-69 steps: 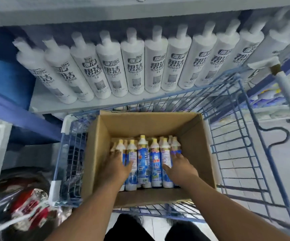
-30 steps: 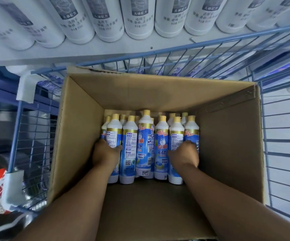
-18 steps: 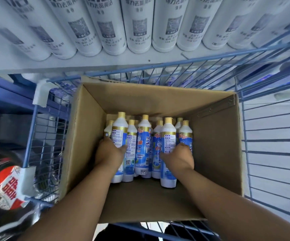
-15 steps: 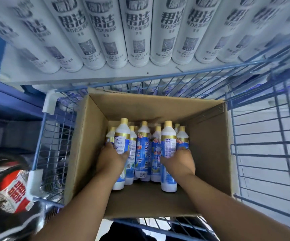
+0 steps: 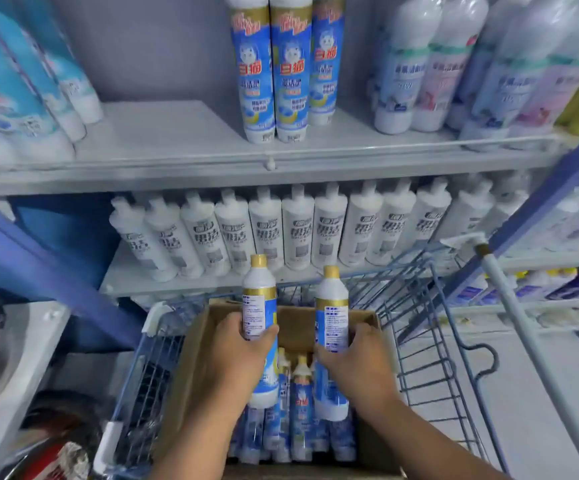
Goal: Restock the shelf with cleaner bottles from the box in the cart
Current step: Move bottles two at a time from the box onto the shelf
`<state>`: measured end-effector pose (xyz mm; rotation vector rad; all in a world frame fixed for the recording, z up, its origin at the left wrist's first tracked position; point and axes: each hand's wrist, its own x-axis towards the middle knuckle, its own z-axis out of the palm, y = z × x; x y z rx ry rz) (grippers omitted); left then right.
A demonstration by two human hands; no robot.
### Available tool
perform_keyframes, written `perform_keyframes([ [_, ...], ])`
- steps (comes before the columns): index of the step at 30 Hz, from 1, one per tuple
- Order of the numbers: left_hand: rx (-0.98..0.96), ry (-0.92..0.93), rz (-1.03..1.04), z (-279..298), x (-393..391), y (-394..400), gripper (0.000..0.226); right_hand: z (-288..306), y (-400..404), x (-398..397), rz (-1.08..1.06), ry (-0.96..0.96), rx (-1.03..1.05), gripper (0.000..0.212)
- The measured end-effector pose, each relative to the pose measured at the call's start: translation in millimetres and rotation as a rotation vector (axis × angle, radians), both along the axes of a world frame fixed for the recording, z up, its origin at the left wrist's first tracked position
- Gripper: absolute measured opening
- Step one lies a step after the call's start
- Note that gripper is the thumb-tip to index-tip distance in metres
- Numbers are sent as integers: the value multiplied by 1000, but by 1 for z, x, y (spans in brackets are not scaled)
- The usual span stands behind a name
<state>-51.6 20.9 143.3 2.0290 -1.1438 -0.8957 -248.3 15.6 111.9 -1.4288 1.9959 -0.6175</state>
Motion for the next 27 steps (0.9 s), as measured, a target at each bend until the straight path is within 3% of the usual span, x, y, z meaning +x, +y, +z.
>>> perform_keyframes([
  [4,-189,91,36,68,-17,-18,26,52,-18,-11,27,-42,-158,52],
  [11,-441,53,34,181,-44,-61,28,166,-81,-24,56,-93,-439,60],
  [16,-585,58,72,237,-57,-101,30,240,-139,-34,88,-113,-618,55],
  [21,-690,66,86,262,-67,-143,31,279,-191,-30,101,-122,-688,50],
  [27,-734,77,47,254,-65,-190,43,276,-238,-20,87,-78,-736,55],
])
